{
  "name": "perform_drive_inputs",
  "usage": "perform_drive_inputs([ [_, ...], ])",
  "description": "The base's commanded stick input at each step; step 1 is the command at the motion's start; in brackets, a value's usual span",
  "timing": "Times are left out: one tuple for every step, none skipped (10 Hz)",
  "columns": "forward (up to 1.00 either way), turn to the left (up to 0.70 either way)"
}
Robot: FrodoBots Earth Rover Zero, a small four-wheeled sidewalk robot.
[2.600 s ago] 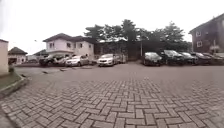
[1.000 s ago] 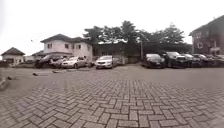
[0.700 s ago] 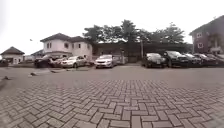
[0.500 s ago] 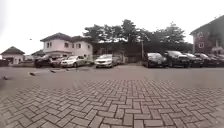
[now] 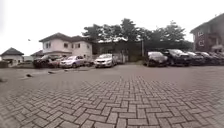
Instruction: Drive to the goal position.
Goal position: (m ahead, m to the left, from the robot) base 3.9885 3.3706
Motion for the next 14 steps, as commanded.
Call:
perform_drive_inputs([
  [0.50,0.00],
  [0.50,0.00],
  [0.50,0.00],
  [0.50,0.00],
  [0.50,0.00],
  [0.50,0.00],
  [0.50,0.00],
  [0.50,0.00],
  [0.50,0.00],
  [0.50,0.00],
  [0.44,0.00],
  [0.39,0.00],
  [0.41,0.00],
  [0.41,0.00],
])
